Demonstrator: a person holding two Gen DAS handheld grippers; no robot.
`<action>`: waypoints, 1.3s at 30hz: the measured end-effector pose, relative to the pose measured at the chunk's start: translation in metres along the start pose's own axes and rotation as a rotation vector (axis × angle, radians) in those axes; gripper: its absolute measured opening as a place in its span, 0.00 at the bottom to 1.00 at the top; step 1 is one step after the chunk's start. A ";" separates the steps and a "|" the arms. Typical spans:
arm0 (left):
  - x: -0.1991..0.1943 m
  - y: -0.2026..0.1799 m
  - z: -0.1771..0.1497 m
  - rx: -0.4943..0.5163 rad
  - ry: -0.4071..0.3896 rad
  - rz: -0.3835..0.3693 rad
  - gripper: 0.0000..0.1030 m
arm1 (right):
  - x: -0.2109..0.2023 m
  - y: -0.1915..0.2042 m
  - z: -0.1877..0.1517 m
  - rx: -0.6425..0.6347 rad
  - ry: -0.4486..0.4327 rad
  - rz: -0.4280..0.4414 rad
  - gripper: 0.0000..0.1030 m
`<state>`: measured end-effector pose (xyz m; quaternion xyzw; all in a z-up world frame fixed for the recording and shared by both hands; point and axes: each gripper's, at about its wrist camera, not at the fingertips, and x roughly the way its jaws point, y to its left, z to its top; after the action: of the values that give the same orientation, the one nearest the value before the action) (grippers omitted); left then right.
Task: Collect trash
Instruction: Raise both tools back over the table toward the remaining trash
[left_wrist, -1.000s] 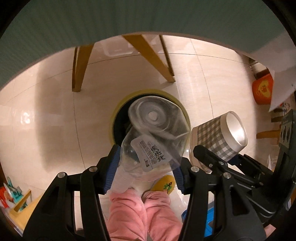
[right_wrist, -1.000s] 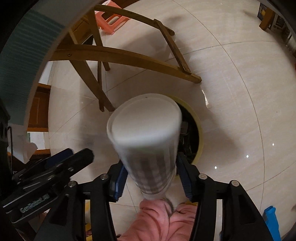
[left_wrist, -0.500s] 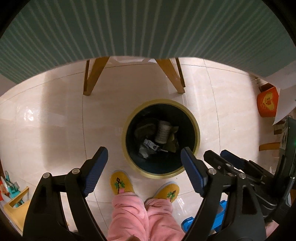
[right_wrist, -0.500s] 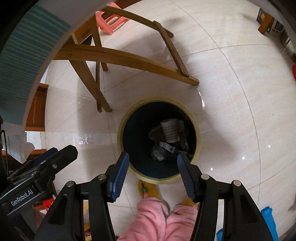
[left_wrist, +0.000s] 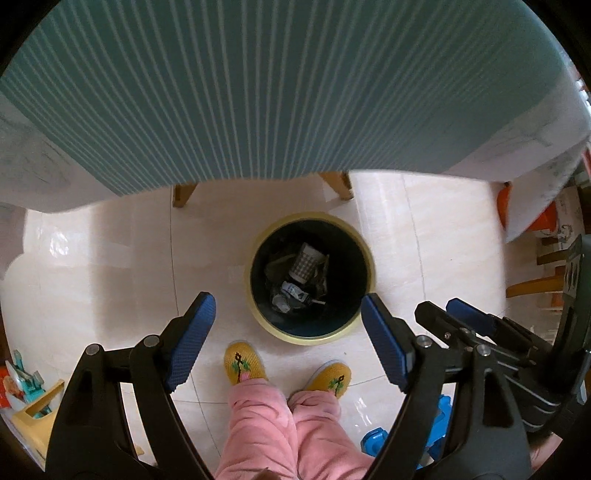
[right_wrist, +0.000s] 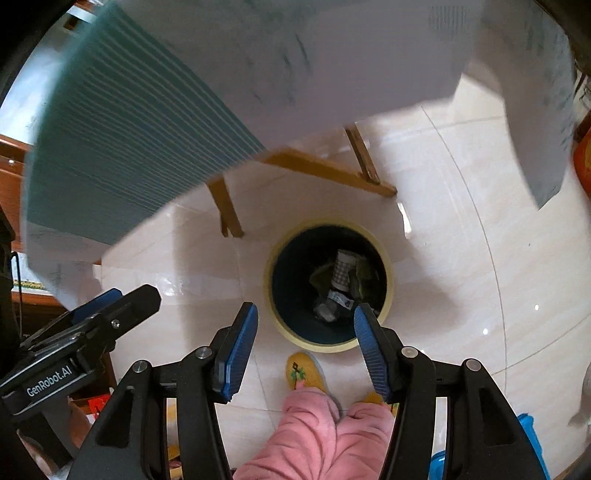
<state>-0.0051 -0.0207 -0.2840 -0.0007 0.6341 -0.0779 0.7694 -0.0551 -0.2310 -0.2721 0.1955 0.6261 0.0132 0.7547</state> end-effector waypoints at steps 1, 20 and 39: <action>-0.013 -0.002 0.001 -0.002 -0.008 -0.008 0.76 | -0.013 0.004 0.002 -0.011 -0.013 0.005 0.54; -0.228 -0.041 0.033 0.005 -0.155 -0.039 0.68 | -0.222 0.079 0.046 -0.283 -0.266 0.096 0.54; -0.304 -0.006 0.164 0.011 -0.340 0.027 0.68 | -0.246 0.141 0.196 -0.415 -0.421 0.031 0.59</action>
<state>0.0982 -0.0060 0.0452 -0.0009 0.4941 -0.0697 0.8666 0.1101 -0.2208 0.0301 0.0452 0.4365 0.1117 0.8916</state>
